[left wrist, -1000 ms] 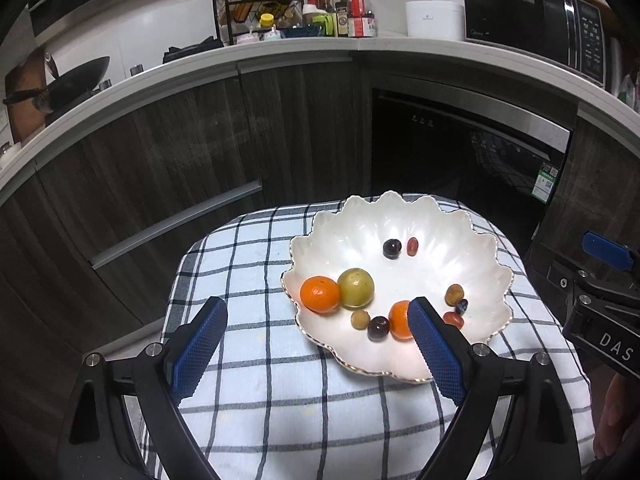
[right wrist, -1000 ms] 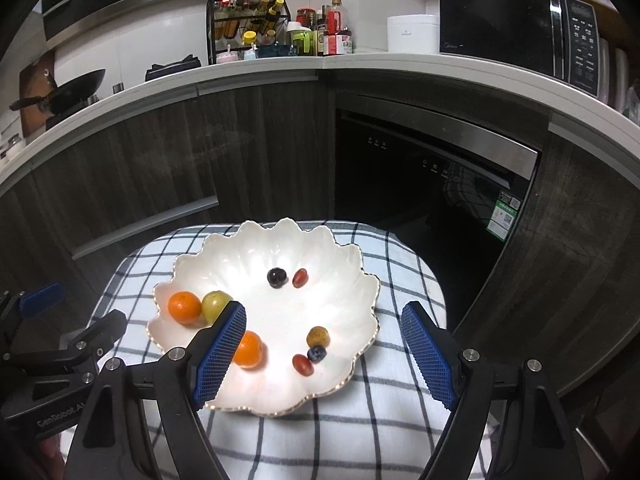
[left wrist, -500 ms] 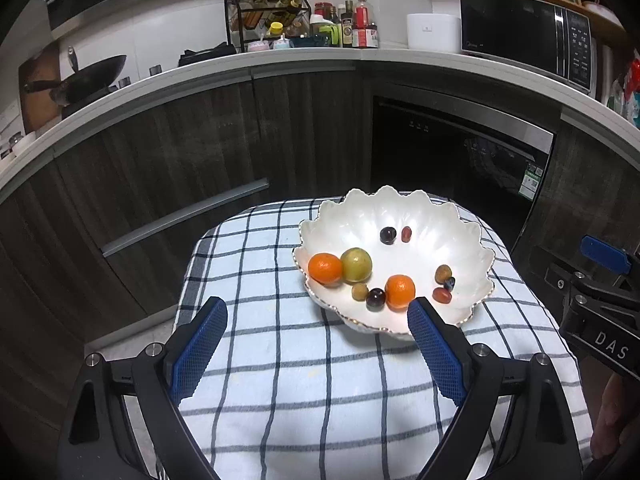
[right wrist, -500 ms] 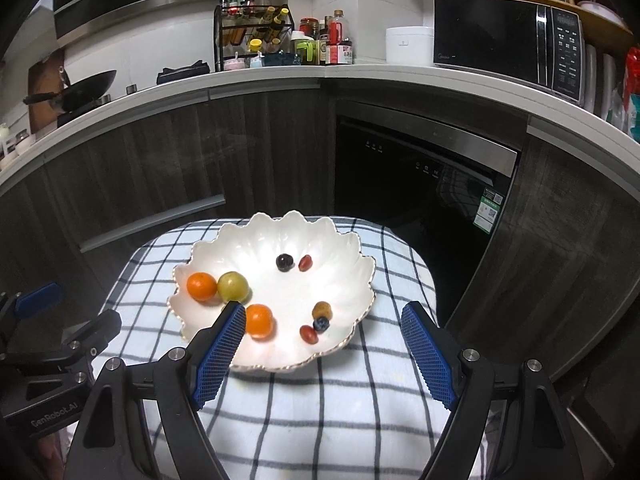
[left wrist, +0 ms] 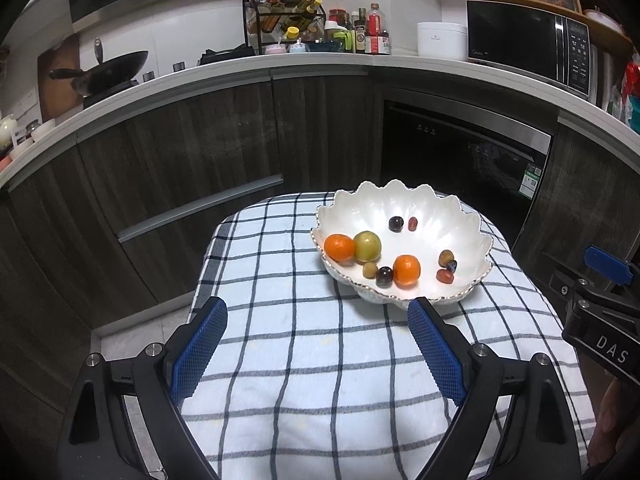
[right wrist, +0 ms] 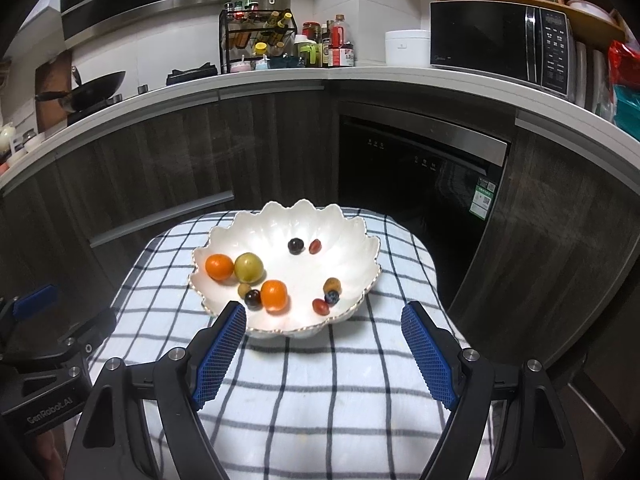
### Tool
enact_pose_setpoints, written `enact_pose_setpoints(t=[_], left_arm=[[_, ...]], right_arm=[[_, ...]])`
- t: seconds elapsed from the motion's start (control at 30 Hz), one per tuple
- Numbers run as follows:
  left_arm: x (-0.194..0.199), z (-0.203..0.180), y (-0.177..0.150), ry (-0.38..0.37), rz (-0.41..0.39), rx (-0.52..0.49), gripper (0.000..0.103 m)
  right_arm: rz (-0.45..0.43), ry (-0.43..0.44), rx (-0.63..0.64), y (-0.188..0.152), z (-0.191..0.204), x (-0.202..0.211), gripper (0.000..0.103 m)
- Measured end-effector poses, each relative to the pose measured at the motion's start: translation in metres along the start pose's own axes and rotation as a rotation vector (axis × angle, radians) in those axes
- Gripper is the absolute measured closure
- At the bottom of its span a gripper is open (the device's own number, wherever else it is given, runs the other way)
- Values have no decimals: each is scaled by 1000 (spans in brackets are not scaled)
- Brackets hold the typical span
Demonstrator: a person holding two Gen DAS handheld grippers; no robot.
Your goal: Organize fruits
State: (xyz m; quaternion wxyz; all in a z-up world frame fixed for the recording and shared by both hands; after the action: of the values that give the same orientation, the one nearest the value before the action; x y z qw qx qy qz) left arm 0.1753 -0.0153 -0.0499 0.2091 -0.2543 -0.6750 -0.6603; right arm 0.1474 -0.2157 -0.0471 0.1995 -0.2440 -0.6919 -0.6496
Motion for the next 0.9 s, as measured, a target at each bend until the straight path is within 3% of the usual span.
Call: enact_pose_setpoints(t=[0.57, 0.9], left_arm=[[26, 7, -23, 30, -44, 0, 10], [35, 8, -21, 42, -78, 7, 3]], right_arm=[[-16, -19, -33, -28, 0, 27, 22], [-27, -37, -36, -34, -6, 33, 22]])
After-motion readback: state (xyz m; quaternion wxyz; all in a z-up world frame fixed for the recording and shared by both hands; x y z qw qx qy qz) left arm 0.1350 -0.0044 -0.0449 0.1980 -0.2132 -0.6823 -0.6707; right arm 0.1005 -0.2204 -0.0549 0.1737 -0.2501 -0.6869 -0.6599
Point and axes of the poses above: each gripper's, at about its wrist camera, not at the fingertips, and x roughly against the way its jaws point, z to its left, y to its top, the point moved 6 cm from there along -x, roughly the way its jaws point, and after that the axes turned 6 degrees about x, right-handed, at the moved point
